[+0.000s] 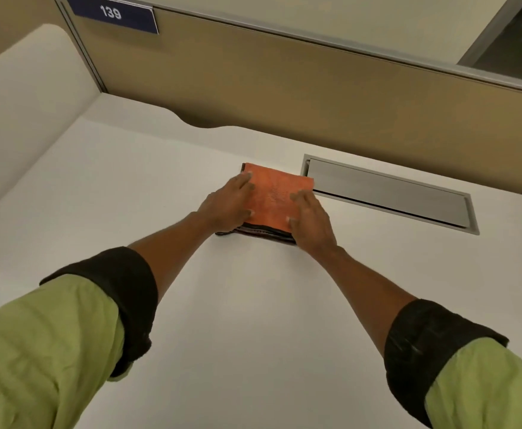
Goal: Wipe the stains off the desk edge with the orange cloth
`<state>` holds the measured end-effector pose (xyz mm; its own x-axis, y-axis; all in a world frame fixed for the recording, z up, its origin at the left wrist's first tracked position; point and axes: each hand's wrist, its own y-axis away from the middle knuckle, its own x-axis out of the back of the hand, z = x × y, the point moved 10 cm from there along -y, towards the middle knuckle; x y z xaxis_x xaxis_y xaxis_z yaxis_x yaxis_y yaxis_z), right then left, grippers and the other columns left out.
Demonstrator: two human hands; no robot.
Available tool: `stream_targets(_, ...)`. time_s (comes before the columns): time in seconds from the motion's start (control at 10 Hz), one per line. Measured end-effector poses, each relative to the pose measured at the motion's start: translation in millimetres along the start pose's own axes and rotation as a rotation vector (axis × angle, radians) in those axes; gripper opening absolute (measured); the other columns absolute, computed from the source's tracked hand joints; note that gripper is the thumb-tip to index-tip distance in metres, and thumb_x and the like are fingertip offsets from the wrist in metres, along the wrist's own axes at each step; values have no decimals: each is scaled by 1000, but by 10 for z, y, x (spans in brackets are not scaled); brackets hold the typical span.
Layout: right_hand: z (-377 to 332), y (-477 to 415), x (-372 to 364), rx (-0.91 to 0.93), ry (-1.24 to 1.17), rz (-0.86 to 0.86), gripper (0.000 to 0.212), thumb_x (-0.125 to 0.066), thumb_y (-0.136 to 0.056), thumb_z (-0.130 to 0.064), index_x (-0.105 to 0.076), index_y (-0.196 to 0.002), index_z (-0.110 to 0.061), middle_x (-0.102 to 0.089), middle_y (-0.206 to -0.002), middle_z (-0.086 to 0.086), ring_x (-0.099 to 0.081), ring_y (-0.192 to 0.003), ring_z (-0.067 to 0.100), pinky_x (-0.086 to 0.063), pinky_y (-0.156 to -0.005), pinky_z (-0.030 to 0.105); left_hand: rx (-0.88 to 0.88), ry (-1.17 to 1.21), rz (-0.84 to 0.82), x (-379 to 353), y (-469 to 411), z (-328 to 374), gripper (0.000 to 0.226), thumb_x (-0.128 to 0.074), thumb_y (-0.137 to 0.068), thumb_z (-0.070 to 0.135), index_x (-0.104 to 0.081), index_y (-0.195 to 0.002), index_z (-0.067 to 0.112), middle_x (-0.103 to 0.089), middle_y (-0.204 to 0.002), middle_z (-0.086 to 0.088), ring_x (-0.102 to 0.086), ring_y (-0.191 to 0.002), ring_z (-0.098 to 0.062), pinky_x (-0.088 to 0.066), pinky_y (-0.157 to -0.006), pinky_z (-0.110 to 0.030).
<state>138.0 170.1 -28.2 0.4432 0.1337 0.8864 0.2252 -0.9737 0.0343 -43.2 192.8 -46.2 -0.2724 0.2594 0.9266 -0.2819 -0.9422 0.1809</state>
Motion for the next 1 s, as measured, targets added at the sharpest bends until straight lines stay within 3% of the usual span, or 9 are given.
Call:
stream_targets(0.1,123,-5,-338,-51,124,-160,73,-60,-106,-22,-20,-165,-9,-13,-176,16,-17,-162,36,-30,-129,51,-52,-32,-48,-229,-64,2,66,-52,-113,43,-34,-166,8,-15,-182,-10,-13,-169,-29,-30,-131,-51)
stream_targets(0.3,331,25,-583,-67,213,-307,81,-49,-110,-38,-2,-167,-6,8,-177,13,5,-165,31,-21,-130,50,-90,-196,-151,-571,-54,-119,86,-31,-114,59,4,-174,8,13,-182,-12,12,-170,-25,2,-138,-44)
stream_targets(0.5,335,116,-551,-52,266,-282,77,-43,-111,-41,-5,-165,-1,2,-177,19,-2,-165,35,-19,-132,50,-63,-149,-197,-610,-24,-102,86,-36,-115,51,10,-172,5,20,-180,-14,19,-168,-27,5,-137,-42)
stream_targets(0.6,351,213,-531,-85,202,-260,73,-44,-111,-40,-12,-166,-3,-3,-177,16,-7,-164,35,-30,-127,52,-31,-202,-197,-579,-55,-55,85,-38,-115,48,8,-172,3,18,-180,-17,18,-168,-30,7,-135,-42)
stream_targets(0.7,334,347,-460,-101,154,-231,67,-50,-109,-40,-25,-162,-8,-16,-175,18,-21,-161,38,-35,-124,52,-14,-220,-171,-518,-19,32,80,-43,-115,42,-4,-172,2,7,-182,-20,10,-170,-33,2,-138,-43)
stream_targets(0.8,343,649,-257,-92,158,-120,59,-58,-104,-40,-40,-154,-13,-41,-161,15,-40,-147,34,-37,-120,44,1,-225,-74,-449,85,215,65,-50,-113,30,-27,-167,2,-14,-180,-21,-5,-170,-36,-6,-138,-44)
stream_targets(0.9,422,920,-115,-110,161,-96,67,-56,-104,-47,-36,-159,-15,-39,-163,12,-33,-153,30,-29,-126,42,9,-231,-19,-441,194,353,63,-56,-110,30,-33,-163,4,-27,-177,-18,-14,-168,-38,-11,-137,-46)
stream_targets(1.0,577,1292,139,-118,150,-81,75,-50,-105,-54,-27,-164,-14,-28,-172,10,-20,-161,27,-15,-132,39,16,-205,14,-431,361,636,68,-55,-111,33,-28,-166,3,-28,-176,-18,-15,-168,-37,-10,-136,-47)
